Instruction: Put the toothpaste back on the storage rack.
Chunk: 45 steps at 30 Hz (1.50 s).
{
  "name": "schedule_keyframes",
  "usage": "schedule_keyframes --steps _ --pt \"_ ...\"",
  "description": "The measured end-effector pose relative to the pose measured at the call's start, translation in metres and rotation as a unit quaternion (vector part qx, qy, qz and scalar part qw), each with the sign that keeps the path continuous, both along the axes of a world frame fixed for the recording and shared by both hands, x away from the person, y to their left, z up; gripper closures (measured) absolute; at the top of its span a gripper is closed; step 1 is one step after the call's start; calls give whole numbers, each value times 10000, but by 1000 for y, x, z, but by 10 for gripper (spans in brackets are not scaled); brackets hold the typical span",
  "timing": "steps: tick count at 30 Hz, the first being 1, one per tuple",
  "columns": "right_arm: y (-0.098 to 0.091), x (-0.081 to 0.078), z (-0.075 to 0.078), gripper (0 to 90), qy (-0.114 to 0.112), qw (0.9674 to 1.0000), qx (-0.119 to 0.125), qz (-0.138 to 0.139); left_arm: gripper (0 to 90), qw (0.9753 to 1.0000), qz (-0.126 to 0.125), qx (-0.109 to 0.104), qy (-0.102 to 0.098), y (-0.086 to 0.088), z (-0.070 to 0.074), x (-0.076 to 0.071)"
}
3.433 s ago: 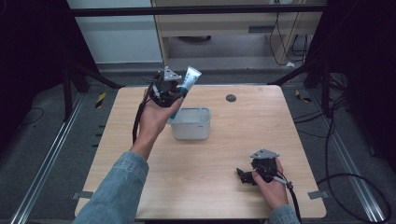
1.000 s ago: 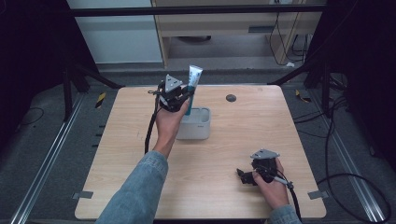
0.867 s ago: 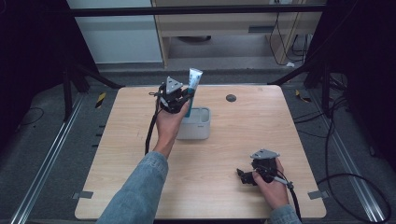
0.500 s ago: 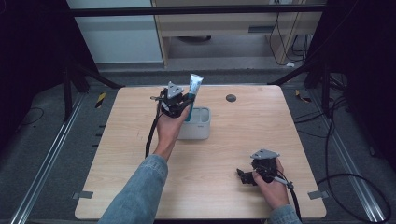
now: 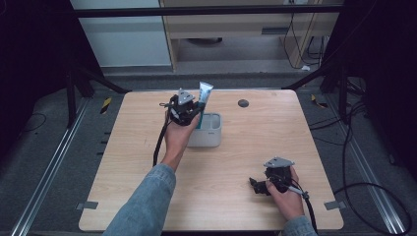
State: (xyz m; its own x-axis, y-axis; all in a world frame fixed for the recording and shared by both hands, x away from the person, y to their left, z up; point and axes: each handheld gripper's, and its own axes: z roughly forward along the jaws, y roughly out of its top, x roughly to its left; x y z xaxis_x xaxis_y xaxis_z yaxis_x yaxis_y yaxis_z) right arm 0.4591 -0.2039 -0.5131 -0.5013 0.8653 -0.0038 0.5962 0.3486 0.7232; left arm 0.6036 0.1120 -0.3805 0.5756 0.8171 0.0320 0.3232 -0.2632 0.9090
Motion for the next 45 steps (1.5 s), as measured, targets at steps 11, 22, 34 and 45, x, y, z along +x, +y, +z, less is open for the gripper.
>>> schedule_keyframes --steps 11,22,34,45 --pt "0 0 0 4 4 10000 5 -2 775 9998 -46 19 188 7 -10 -4" --pt "0 0 0 3 8 10000 12 -1 776 9997 -104 -24 227 6 -8 -12" --pt "0 0 0 4 7 10000 8 0 775 9992 -155 211 298 2 -12 -13" --pt "0 0 0 4 9 10000 9 2 774 9978 -138 360 545 0 -17 -10"
